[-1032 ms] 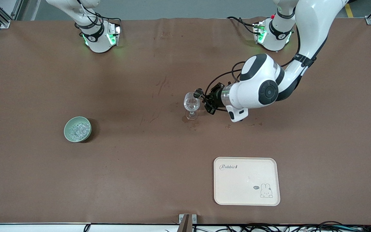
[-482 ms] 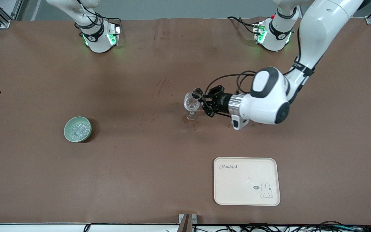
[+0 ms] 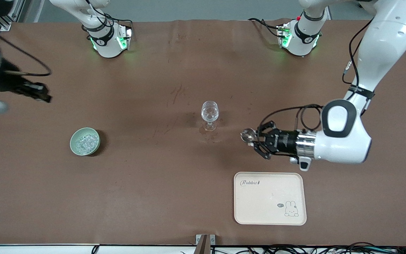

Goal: Pour wine and add ice with both arms
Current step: 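Move the jigger toward the tray while the right gripper brings ice over the glass, then set the jigger on the tray with the left gripper while the right gripper lowers ice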

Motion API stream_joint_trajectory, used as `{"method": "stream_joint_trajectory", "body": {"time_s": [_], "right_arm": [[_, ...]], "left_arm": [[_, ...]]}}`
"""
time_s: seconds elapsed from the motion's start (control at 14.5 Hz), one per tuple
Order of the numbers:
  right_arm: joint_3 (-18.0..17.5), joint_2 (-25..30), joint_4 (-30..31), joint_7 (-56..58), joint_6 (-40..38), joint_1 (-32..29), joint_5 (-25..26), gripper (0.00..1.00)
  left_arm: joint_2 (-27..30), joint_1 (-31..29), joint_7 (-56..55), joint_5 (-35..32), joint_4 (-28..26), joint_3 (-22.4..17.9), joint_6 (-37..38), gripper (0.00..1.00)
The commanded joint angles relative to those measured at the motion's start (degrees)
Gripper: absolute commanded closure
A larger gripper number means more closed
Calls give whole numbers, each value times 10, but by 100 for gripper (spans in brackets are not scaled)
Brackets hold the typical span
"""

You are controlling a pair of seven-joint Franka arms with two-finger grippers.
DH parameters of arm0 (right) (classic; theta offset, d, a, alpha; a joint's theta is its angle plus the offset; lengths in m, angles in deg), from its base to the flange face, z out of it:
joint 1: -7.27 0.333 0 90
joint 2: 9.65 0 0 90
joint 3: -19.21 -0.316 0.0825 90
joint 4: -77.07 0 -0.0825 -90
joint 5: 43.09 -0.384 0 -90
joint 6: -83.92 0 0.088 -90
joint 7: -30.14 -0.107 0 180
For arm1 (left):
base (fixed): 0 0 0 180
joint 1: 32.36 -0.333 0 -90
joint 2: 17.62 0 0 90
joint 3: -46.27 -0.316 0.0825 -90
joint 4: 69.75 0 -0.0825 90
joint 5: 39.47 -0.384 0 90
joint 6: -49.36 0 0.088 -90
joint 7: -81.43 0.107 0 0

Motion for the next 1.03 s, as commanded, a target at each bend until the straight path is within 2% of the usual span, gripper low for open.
{"method": "stream_joint_trajectory", "body": {"time_s": [0.0,0.14,0.34,0.48,0.83,0.96], "right_arm": [[-16,-8,17,-140,39,70,-1,99],[-57,-42,17,-263,87,118,7,99],[-61,-97,16,-383,158,210,13,99],[-61,-126,15,-429,169,250,25,99],[-61,-191,1,-485,248,313,28,99],[-60,-214,-18,-492,253,320,36,99]], "left_arm": [[-45,-33,50,34,41,5,6,99],[-67,-51,113,90,40,-11,5,99],[-93,-51,190,163,44,-70,-10,99],[-109,-52,234,197,51,-88,-37,99],[-169,-43,252,203,93,-100,-126,99],[-198,-45,287,205,96,-100,-138,99]]}}
